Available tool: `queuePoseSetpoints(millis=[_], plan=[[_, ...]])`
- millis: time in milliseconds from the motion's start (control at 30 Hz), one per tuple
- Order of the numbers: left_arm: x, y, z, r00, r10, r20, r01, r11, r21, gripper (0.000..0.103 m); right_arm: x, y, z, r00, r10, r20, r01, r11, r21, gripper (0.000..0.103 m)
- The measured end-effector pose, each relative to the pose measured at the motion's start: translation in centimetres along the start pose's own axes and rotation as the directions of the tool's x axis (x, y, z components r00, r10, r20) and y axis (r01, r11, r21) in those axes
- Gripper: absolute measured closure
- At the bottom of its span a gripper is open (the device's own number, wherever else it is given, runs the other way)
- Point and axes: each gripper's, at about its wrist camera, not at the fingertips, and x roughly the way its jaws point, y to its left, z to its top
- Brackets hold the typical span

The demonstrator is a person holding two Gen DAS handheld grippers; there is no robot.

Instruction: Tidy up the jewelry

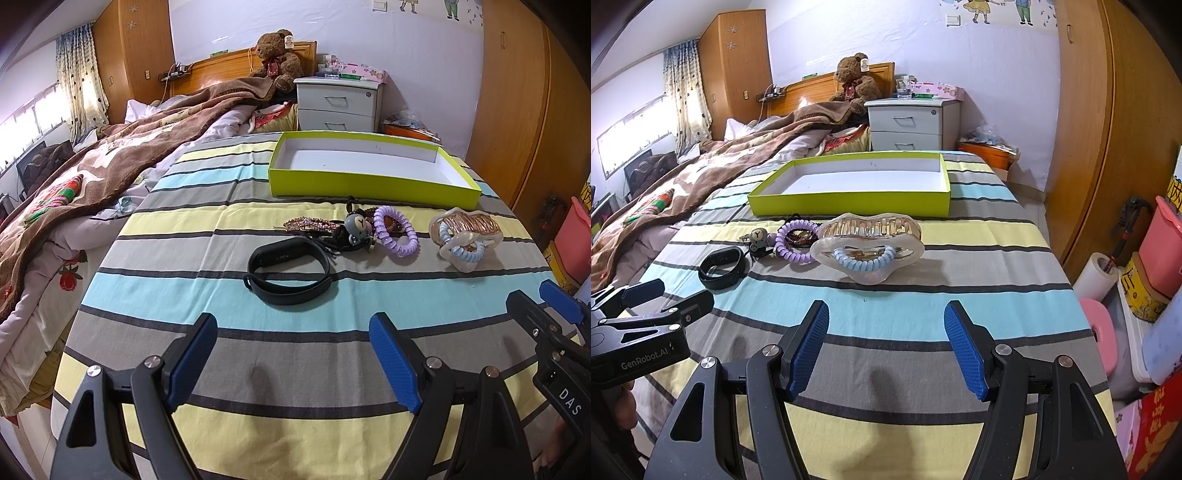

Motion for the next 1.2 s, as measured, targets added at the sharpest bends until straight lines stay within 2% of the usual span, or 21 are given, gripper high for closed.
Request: queuePoseSetpoints(millis=[767, 933, 1000, 1100, 1200], plan=[[0.2, 0.1, 0.2, 1.0, -0.001, -0.014, 0.001, 1.0, 0.002, 0.017, 0.2, -0.3, 0.4, 1.0, 0.006, 0.005, -0.006, 1.0, -0.016, 0.038], [1.0, 0.6, 0.7, 0.998, -0.043, -0.043, 0.044, 0.999, 0.008, 0.017, 1.3, -2.1, 1.7, 1.0, -0.014, -0.01, 0.014, 0.999, -0.033, 0.038], [1.6, 1.1, 0.9, 0.995, -0.074, -0.06, 0.074, 0.997, -0.005, 0.017, 1.9, -3.0, 2.5, 1.0, 0.006, -0.015, -0.006, 1.0, -0.028, 0.038], [2.2, 1.9, 1.3, 0.988, -0.135, -0.073, 0.131, 0.99, -0.047, 0.017, 2.9, -3.5, 3.7, 0.996, 0.082, -0.031, -0.084, 0.995, -0.062, 0.038], [2.5, 2.4, 1.7, 0.987, -0.145, -0.066, 0.141, 0.988, -0.055, 0.017, 4.3, -3.3, 4.6, 0.991, 0.123, -0.055, -0.129, 0.984, -0.12, 0.038]])
